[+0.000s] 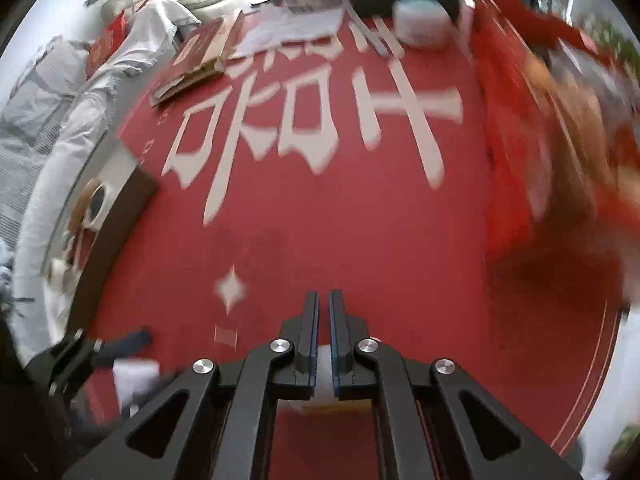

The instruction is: Organize rigid objects

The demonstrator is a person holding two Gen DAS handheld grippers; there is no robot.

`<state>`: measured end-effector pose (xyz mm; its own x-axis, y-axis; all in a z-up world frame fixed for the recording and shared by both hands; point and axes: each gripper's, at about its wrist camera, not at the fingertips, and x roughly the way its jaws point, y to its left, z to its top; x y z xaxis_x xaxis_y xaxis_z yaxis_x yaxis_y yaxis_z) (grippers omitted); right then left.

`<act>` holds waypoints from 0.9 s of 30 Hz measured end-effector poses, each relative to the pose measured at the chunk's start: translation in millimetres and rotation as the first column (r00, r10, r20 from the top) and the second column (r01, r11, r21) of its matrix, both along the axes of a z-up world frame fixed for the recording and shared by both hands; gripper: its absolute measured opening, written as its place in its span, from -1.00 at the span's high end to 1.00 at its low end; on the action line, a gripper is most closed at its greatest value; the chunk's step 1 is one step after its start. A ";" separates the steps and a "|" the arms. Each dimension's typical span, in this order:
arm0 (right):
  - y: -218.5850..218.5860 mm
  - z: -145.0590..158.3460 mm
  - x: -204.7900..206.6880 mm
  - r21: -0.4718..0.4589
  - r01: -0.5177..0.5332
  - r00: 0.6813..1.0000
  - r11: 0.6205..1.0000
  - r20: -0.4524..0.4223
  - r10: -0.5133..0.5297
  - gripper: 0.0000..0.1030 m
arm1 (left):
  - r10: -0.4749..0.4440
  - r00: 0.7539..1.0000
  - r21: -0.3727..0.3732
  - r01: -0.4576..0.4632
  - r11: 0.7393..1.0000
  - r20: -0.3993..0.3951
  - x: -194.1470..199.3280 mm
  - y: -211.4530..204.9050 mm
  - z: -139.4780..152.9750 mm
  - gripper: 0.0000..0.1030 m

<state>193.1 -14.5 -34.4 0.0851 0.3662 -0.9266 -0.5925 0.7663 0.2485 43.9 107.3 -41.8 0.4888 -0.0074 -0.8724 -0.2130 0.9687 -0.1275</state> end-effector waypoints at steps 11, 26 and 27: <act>-41.8 17.6 -46.0 0.131 -0.014 1.000 0.991 -0.022 0.017 -0.98 | 0.021 1.000 0.022 -0.021 1.000 0.005 -7.1 -5.7 -1.5 0.04; 3.6 11.0 -91.0 0.019 -0.217 0.976 0.976 0.006 0.217 -0.73 | 0.182 0.981 -0.047 -0.185 0.982 -0.061 -51.9 14.7 0.4 -0.10; 10.5 7.6 -93.2 0.000 -0.231 0.973 0.973 -0.002 0.231 -0.57 | 0.190 0.979 -0.041 -0.193 0.980 -0.070 -54.6 14.4 0.7 -0.24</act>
<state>100.0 -4.0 -26.8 -0.0035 0.3754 -0.9269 -0.7529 0.6090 0.2495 -10.7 121.7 -41.1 0.4271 0.0390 -0.9033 -0.4035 0.9023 -0.1518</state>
